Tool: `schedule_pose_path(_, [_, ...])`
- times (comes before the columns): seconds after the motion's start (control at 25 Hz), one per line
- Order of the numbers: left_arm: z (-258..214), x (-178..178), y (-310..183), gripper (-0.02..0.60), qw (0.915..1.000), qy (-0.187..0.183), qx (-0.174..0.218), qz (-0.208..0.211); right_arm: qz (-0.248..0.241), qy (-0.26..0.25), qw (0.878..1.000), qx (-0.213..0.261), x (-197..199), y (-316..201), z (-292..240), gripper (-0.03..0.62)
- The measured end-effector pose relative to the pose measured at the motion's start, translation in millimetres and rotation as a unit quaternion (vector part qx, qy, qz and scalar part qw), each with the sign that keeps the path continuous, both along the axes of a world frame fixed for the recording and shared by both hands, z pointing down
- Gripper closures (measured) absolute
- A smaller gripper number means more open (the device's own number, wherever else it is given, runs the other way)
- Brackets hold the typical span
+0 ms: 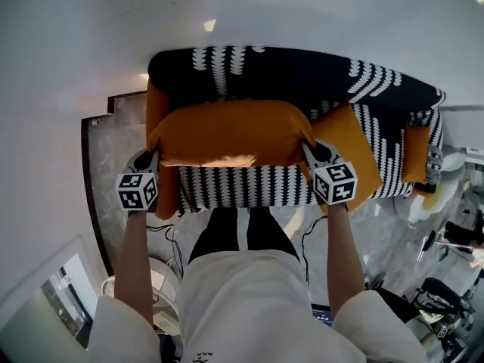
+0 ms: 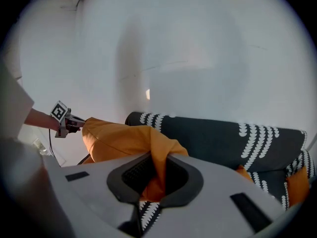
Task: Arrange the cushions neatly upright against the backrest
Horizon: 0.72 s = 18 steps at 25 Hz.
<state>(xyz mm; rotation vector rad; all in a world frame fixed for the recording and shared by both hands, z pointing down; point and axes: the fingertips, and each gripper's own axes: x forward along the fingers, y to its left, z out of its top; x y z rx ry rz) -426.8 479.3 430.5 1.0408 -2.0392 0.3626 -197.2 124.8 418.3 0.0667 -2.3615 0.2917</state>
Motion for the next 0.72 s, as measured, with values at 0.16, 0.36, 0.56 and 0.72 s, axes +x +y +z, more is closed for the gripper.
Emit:
schedule_pose_path(0.16, [21, -11, 10, 0.54, 0.9999, 0.011, -0.006, -0.004, 0.003, 0.03, 0.999, -0.017, -6, 13, 27, 0.545])
schedule_pose_path(0.36, [43, -28, 1, 0.54, 0.9995, 0.022, -0.017, 0.014, 0.022, 0.068, 0.997, -0.037, -6, 14, 53, 0.543])
schedule_pose_path(0.56, [54, -34, -17, 0.54, 0.9985, 0.044, -0.016, 0.026, 0.05, 0.087, 0.993, -0.056, 0, 4, 53, 0.545])
schedule_pose_path(0.72, [58, -23, -26, 0.54, 0.9973, 0.059, -0.019, 0.04, 0.056, 0.098, 0.991, -0.07, 7, -9, 58, 0.544])
